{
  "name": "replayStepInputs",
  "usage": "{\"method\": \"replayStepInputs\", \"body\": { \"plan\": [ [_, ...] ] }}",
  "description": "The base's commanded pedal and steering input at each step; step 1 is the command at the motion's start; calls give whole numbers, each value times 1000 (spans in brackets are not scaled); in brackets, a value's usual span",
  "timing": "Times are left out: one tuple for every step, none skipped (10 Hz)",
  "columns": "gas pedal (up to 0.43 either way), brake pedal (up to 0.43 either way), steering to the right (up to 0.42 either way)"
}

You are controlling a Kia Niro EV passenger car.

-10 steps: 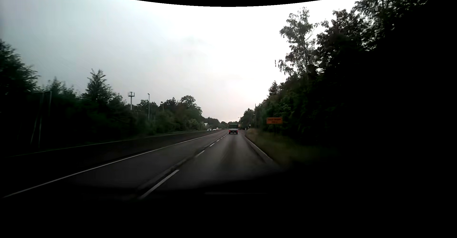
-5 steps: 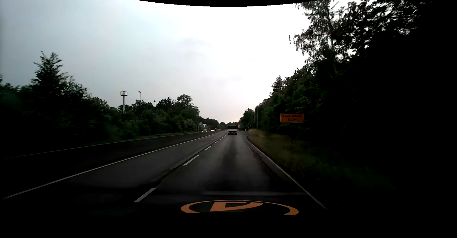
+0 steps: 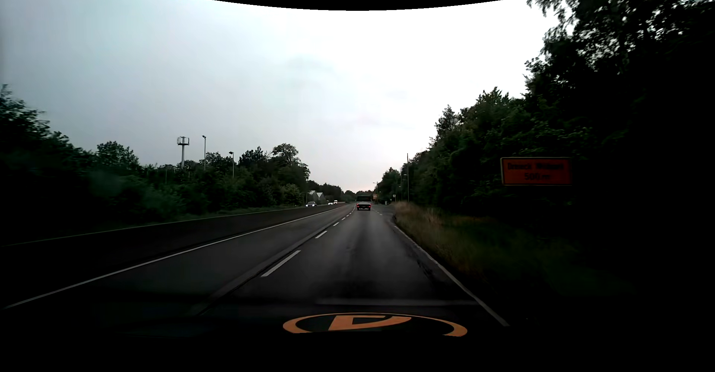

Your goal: Follow the waypoints while adhering to traffic rules and regulations

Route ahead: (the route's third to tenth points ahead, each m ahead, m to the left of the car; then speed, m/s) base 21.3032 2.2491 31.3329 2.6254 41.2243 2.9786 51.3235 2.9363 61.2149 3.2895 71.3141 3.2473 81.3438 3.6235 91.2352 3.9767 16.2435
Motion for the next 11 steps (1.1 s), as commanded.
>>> {"method": "replayStepInputs", "body": {
  "plan": [
    [110,0,-7],
    [110,0,-6],
    [110,0,-5],
    [110,0,-4],
    [110,0,-4],
    [110,0,-4],
    [110,0,-4],
    [110,0,-4],
    [110,0,-3],
    [110,0,-3],
    [110,0,-3]
  ]
}}
